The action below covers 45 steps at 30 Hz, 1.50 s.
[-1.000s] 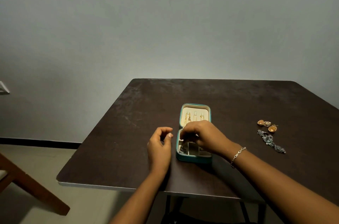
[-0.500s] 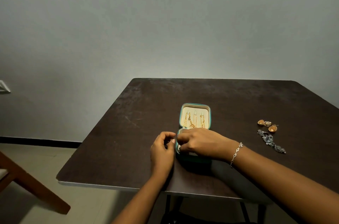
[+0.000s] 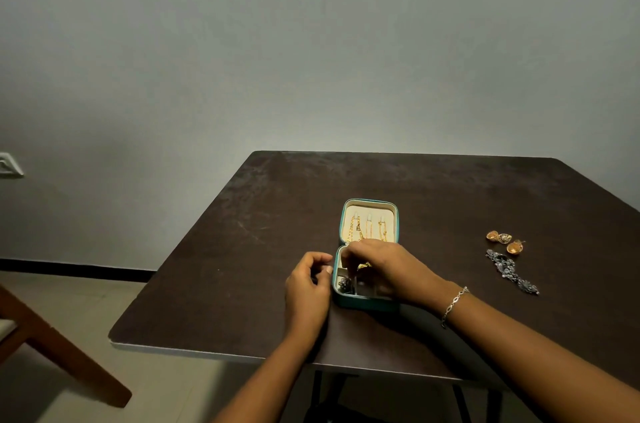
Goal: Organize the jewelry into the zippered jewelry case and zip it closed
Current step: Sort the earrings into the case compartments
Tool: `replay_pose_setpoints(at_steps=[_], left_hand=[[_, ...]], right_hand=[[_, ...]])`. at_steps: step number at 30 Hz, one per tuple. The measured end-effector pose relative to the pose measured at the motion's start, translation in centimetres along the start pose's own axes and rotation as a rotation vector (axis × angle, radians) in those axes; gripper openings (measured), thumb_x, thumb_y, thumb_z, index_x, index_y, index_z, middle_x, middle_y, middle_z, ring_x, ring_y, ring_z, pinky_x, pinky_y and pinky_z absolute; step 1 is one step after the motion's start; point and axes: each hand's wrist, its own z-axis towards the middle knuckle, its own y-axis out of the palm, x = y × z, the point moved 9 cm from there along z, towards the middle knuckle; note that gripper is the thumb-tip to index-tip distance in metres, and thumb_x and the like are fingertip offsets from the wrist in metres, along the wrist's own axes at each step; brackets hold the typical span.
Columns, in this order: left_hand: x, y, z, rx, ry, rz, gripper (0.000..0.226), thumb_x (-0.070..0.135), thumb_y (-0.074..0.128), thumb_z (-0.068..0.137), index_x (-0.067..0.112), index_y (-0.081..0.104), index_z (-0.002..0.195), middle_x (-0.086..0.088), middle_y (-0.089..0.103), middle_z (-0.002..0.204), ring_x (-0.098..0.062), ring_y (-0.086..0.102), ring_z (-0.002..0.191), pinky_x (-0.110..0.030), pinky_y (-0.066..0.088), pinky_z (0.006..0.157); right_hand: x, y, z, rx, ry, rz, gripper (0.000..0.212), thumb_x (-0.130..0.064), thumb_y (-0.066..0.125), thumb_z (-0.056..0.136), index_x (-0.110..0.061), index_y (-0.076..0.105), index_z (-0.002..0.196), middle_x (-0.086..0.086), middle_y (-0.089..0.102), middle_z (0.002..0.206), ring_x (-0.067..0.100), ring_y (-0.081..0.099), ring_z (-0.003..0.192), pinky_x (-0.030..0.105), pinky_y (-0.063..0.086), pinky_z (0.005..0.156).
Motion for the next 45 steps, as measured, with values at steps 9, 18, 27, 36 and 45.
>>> replay_pose_setpoints(at_steps=[9, 18, 27, 36, 45], left_hand=[[1.1, -0.7, -0.4, 0.077, 0.107, 0.071, 0.021, 0.005, 0.056, 0.086, 0.025, 0.061, 0.086, 0.008, 0.063, 0.088, -0.015, 0.057, 0.085, -0.03, 0.05, 0.07], [4.2, -0.6, -1.7, 0.131, 0.351, 0.169, 0.017, 0.006, 0.055, 0.086, 0.022, 0.06, 0.089, 0.012, 0.057, 0.087, -0.001, 0.048, 0.091, -0.009, 0.039, 0.067], [9.0, 3.0, -4.9, 0.116, 0.575, 0.173, 0.022, 0.025, 0.044, 0.084, 0.014, 0.063, 0.085, 0.008, 0.06, 0.088, -0.002, 0.045, 0.091, -0.006, 0.034, 0.078], [12.0, 12.4, -7.1, -0.108, 0.663, 0.085, 0.015, 0.02, 0.048, 0.086, 0.013, 0.061, 0.089, 0.003, 0.058, 0.084, -0.002, 0.046, 0.084, -0.009, 0.035, 0.074], [10.6, 19.3, -5.8, -0.189, 0.538, 0.078, 0.019, 0.026, 0.045, 0.081, 0.017, 0.06, 0.087, 0.01, 0.056, 0.086, 0.0, 0.044, 0.085, -0.016, 0.038, 0.069]], right_hand=[[0.9, -0.8, -2.0, 0.086, 0.047, 0.06, 0.031, 0.0, 0.065, 0.074, -0.013, 0.057, 0.1, 0.004, 0.063, 0.095, 0.011, 0.053, 0.085, 0.024, 0.045, 0.073], [1.7, -4.0, -8.7, 0.158, 0.057, 0.071, 0.015, -0.027, 0.051, 0.084, -0.032, 0.05, 0.098, -0.009, 0.059, 0.092, -0.001, 0.053, 0.087, 0.014, 0.045, 0.076], [5.1, -6.8, -15.6, 0.249, 0.19, 0.087, 0.009, -0.033, 0.054, 0.084, -0.032, 0.054, 0.093, -0.02, 0.055, 0.091, -0.001, 0.055, 0.085, 0.015, 0.045, 0.074], [12.8, -10.1, -21.6, 0.531, 0.633, 0.167, 0.02, -0.002, 0.066, 0.08, -0.021, 0.062, 0.077, -0.009, 0.063, 0.082, 0.009, 0.059, 0.079, 0.02, 0.048, 0.067], [16.2, -8.6, -22.3, 0.457, 0.783, 0.124, 0.021, -0.016, 0.071, 0.078, -0.022, 0.066, 0.098, -0.006, 0.06, 0.096, 0.011, 0.053, 0.096, 0.02, 0.04, 0.079]])
